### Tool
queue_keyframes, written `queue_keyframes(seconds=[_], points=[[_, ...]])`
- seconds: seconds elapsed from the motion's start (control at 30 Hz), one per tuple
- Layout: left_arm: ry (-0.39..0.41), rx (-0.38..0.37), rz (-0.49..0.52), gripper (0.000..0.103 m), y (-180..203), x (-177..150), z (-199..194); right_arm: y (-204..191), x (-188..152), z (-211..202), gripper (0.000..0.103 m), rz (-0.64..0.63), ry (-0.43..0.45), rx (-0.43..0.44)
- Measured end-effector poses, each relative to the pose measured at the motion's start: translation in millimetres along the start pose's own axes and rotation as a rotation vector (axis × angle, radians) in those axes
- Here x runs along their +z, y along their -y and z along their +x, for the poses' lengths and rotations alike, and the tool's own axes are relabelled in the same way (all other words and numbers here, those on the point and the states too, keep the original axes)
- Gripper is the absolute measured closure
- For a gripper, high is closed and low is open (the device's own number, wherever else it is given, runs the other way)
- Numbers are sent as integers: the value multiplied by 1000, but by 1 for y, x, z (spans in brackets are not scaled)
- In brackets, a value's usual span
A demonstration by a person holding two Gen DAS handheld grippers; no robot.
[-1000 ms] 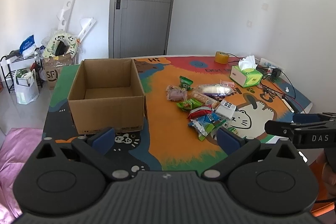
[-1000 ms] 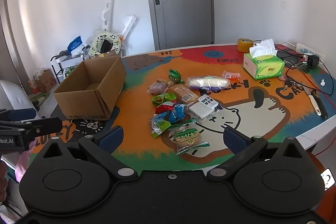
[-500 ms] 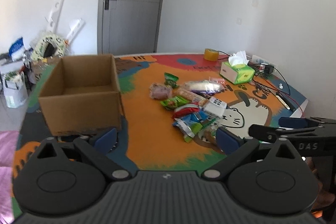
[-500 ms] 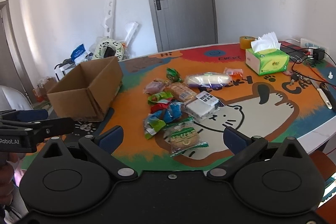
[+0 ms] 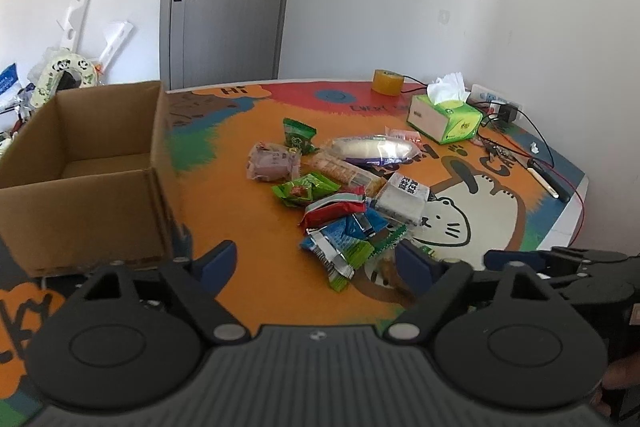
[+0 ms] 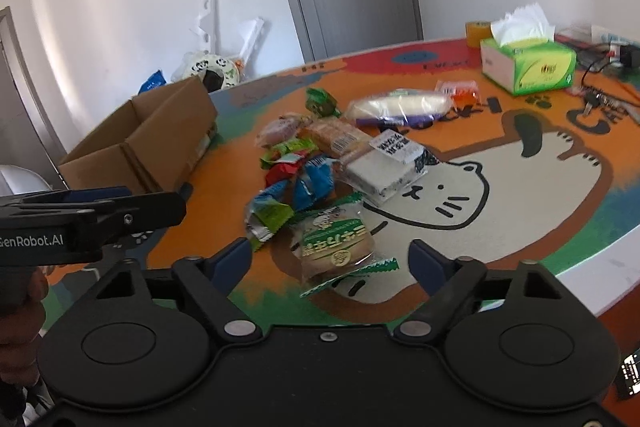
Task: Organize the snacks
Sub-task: 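Grasp the green-wrapped bun with the right tool while the left tool grasps the blue-white wrapper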
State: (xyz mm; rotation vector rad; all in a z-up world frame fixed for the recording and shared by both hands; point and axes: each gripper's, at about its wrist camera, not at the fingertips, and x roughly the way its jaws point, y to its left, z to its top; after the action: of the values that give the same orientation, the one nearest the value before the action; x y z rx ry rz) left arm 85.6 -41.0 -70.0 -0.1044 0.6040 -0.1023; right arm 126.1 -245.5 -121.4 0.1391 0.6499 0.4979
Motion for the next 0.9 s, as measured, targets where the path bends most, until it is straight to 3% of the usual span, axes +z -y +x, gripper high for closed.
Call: queue_keyframes(seconds=[0.17,0.23,0.4,0.47,0.57,0.73,0.9], points=[[-34,-3,-27,32,-5,-1,24,10,4,25,28,11,-26,4],[-56,-9,-35,35,-7,-3,32,14,3,34,38,13,-49,12],[-89,-6,-37,36,-9,-5,50,16,6,44,46,-14,-49,38],[-95,-5,-39,36,-9,-5,55,18,7,46,54,-9,-47,50],[-98,-9,-46,36,-10,-4,63,24,9,47,56,17,-47,67],[-105,-30,-36,36,-4,-2,74,34,12,44,74,61,-37,66],[-99,-43,-34,36,1,2,86,35,14,42,76,67,-41,48]])
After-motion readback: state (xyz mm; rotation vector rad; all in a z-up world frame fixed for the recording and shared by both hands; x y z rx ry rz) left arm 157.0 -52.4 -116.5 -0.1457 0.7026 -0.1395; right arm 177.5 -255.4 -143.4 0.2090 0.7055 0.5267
